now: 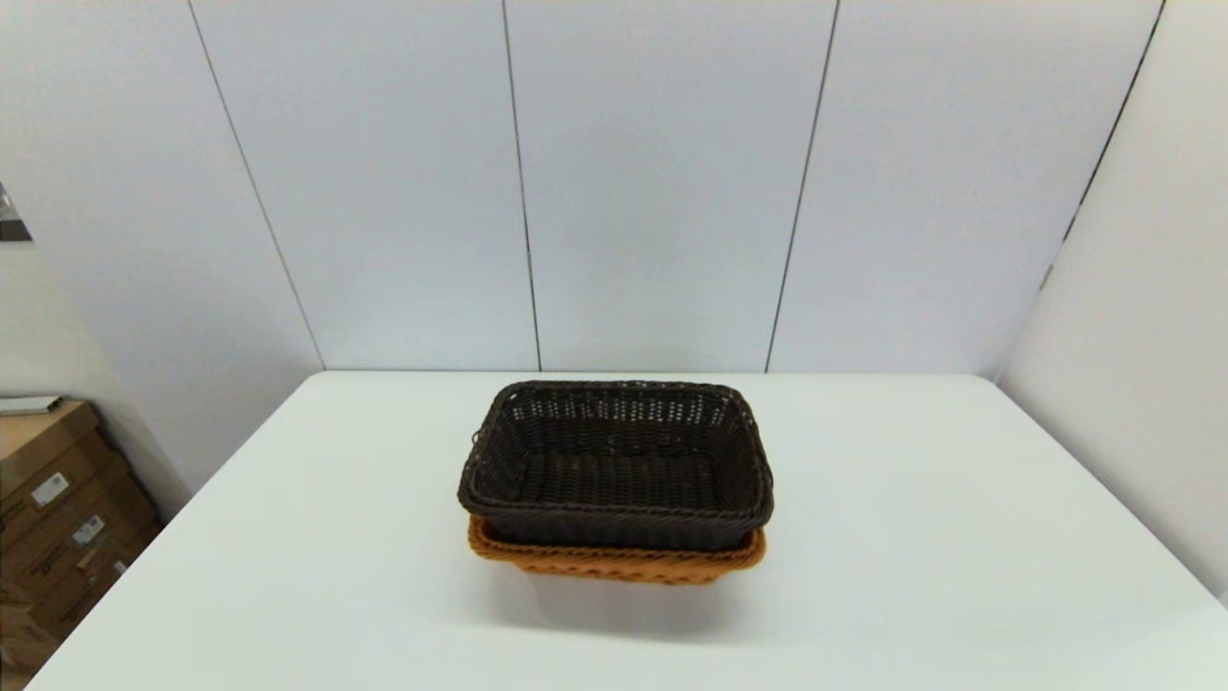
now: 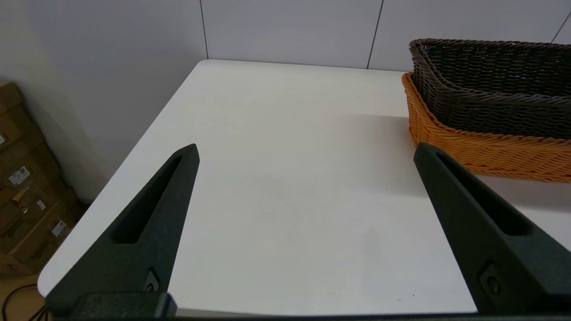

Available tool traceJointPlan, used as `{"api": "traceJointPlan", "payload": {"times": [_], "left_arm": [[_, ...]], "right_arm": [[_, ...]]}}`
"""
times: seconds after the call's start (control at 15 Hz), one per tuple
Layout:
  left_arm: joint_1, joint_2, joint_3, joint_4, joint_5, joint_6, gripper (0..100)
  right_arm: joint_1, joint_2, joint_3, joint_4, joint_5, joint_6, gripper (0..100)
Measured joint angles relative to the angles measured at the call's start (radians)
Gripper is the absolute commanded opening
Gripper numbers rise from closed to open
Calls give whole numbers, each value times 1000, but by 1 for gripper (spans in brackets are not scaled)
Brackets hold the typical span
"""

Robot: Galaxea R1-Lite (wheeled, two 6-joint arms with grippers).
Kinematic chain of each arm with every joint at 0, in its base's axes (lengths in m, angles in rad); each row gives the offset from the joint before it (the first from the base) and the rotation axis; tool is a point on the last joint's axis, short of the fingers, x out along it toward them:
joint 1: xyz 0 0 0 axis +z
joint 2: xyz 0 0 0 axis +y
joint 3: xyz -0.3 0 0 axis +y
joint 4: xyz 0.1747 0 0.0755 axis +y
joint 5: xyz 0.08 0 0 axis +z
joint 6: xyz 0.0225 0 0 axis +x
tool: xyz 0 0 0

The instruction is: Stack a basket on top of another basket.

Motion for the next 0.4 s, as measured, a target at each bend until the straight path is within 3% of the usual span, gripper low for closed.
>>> {"api": "traceJointPlan", "payload": {"times": [0.4], "left_arm": [[0,0,0,0,-1,0,100]], "right_arm": [[0,0,0,1,0,1,100]]}}
